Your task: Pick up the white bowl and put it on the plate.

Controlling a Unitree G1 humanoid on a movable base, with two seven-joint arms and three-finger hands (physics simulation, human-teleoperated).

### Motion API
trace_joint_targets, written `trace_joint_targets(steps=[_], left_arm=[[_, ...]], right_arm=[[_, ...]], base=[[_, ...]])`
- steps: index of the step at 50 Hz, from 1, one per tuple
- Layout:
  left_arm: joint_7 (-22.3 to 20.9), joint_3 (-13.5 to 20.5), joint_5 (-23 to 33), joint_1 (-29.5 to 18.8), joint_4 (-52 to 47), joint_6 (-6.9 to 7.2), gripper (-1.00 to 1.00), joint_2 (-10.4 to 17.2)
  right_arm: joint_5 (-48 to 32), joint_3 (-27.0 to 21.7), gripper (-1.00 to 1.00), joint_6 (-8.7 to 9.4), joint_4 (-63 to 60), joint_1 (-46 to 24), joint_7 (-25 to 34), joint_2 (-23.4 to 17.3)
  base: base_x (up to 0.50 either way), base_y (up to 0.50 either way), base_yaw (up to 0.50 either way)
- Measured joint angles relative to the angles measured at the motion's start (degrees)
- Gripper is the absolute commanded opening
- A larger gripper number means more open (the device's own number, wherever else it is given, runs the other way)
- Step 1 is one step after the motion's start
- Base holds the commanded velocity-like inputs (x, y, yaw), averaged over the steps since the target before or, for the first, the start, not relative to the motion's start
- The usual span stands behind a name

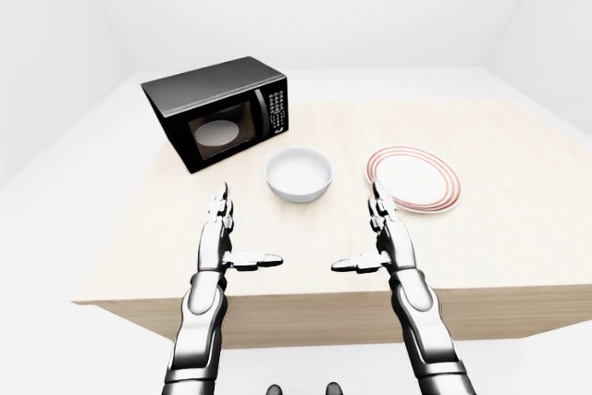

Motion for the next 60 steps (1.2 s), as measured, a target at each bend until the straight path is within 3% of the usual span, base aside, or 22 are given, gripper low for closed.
trace_joint_targets(steps=[14,28,38,47,60], left_arm=[[0.02,0.04,0.00,-0.05,0.06,0.04,1.00,0.03],[0.02,0.07,0.00,-0.06,0.02,0.07,1.00,0.12],[0.04,0.06,0.01,-0.16,0.27,-0.03,1.00,0.06],[0.13,0.04,0.05,-0.20,0.34,0.06,1.00,0.03],[0.27,0.10,0.03,-0.31,0.55,0.16,1.00,0.03]], right_arm=[[0.04,0.19,1.00,0.01,0.03,0.07,0.00,0.13],[0.75,0.02,1.00,0.20,0.75,-0.29,-0.27,0.30],[0.00,-0.21,1.00,3.56,-4.67,0.06,-0.87,-0.13],[-1.72,-0.64,1.00,8.94,-13.54,-0.43,-0.79,-0.54],[-3.29,-1.47,1.00,8.94,-22.41,-3.59,-0.20,-1.11]], base=[[0.06,0.42,0.00],[0.00,0.00,0.00],[0.00,0.00,0.00],[0.00,0.00,0.00],[0.22,0.00,0.00]])
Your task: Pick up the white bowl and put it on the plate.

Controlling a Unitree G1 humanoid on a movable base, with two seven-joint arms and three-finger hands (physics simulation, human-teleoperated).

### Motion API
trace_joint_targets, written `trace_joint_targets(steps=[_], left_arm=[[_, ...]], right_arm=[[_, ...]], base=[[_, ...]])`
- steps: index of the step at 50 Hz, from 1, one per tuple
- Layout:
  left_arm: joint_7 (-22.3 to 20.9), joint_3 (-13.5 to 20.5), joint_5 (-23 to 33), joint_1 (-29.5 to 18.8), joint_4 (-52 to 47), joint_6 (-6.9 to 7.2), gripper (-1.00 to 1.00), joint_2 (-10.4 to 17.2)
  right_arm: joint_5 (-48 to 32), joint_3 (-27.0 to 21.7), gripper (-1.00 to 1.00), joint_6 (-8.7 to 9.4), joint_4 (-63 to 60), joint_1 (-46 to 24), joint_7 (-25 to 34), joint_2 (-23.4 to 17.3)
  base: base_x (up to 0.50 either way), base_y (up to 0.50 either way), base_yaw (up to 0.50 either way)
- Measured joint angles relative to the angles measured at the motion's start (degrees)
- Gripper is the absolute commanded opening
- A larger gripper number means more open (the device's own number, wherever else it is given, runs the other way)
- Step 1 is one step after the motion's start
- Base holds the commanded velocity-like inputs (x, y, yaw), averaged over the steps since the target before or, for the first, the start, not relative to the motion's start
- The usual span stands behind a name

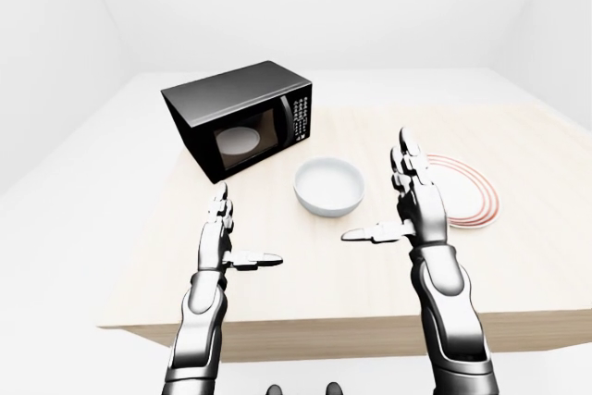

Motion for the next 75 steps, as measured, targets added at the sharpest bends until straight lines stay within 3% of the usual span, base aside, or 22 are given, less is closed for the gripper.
trace_joint_targets(steps=[22,54,66,75], left_arm=[[0.01,0.02,-0.03,-0.21,0.13,-0.06,1.00,0.03],[-0.14,0.08,-0.49,0.03,-0.14,0.08,1.00,-0.02],[-0.18,0.03,-0.48,0.01,-0.23,0.33,1.00,0.00],[-0.08,0.03,-0.35,-0.09,-0.13,0.54,1.00,-0.01]], right_arm=[[-1.23,-0.08,1.00,0.00,-4.17,-1.40,0.54,-0.15],[-3.38,0.61,1.00,0.00,-4.12,-1.61,1.00,-0.29],[-16.52,2.80,1.00,0.00,-5.02,-2.10,4.54,-1.52],[-38.15,4.73,1.00,0.00,-6.78,-1.95,20.11,-3.75]], base=[[0.38,0.00,0.00],[0.00,0.00,0.00],[0.00,0.00,0.00],[0.00,0.00,0.00]])
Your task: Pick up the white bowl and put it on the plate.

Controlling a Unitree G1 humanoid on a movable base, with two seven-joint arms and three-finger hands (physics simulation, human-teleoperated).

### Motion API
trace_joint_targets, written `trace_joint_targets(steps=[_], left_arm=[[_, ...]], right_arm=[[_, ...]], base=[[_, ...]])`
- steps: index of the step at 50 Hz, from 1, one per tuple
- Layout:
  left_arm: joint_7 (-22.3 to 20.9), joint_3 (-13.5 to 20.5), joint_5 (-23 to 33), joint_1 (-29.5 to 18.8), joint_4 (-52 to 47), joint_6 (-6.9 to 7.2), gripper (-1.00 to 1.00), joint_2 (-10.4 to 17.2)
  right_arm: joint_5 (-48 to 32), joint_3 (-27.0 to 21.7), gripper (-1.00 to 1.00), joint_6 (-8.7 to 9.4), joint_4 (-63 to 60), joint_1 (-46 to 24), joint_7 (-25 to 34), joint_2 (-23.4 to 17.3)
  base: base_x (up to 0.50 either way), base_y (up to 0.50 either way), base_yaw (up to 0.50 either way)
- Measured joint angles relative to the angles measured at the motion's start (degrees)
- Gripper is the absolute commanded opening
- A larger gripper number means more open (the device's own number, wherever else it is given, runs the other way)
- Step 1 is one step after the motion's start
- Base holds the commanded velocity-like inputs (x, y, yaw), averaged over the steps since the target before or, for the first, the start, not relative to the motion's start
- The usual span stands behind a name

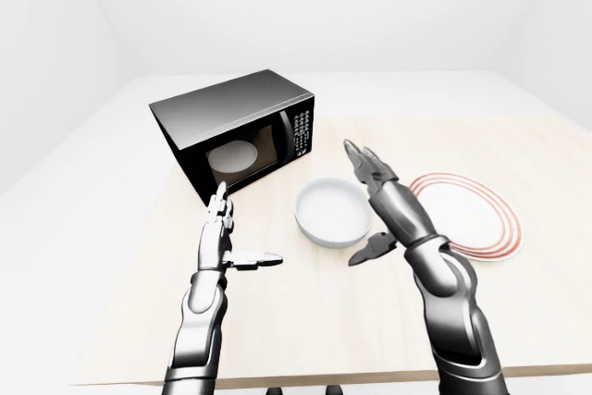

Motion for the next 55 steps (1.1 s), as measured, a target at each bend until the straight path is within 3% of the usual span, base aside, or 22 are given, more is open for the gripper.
trace_joint_targets(steps=[10,22,55], left_arm=[[0.08,0.00,0.05,-0.02,-0.16,0.33,1.00,0.01],[0.10,0.00,0.08,-0.03,-0.26,0.49,1.00,0.01],[0.13,0.01,0.08,-0.03,-0.30,0.57,1.00,0.00]], right_arm=[[-11.96,-0.72,1.00,0.00,-0.71,0.12,9.74,0.66],[-18.56,-1.32,1.00,0.00,-1.63,-0.18,16.18,1.09],[-25.68,-0.12,1.00,0.00,2.95,-1.41,16.89,1.33]], base=[[0.00,0.00,0.00],[0.00,0.00,0.00],[0.00,0.00,0.00]])
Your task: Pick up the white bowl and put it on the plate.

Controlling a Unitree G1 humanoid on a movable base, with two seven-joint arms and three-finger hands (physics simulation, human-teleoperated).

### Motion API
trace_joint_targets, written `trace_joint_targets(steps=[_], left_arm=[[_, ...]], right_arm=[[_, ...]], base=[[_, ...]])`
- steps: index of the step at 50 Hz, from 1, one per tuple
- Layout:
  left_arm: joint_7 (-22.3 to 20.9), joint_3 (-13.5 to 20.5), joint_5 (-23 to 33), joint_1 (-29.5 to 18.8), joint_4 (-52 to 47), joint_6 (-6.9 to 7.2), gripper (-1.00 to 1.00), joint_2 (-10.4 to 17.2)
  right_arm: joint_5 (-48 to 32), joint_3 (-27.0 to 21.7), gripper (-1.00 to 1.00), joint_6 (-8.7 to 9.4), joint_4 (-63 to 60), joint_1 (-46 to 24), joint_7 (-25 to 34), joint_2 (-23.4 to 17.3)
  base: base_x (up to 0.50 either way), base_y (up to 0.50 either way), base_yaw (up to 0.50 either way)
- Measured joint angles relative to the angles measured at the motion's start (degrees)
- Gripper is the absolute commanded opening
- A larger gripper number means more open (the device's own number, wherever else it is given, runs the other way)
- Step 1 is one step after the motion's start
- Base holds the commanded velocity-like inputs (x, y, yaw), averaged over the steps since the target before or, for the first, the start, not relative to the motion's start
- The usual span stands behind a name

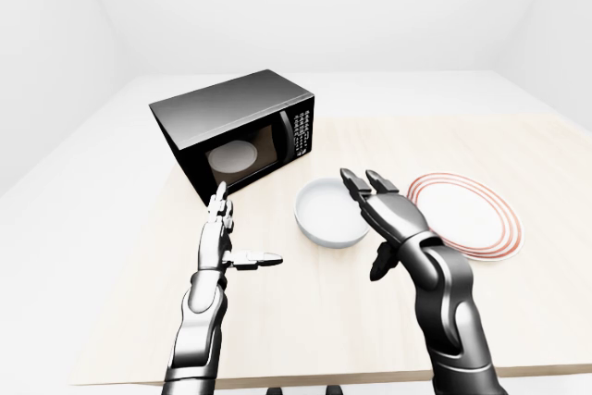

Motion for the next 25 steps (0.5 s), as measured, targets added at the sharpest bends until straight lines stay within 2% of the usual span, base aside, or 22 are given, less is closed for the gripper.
trace_joint_targets(steps=[25], left_arm=[[-0.01,0.00,0.01,0.00,0.00,0.00,1.00,0.00]], right_arm=[[-3.40,2.02,1.00,-0.16,2.09,0.43,0.00,0.67]], base=[[0.00,0.00,0.00]])
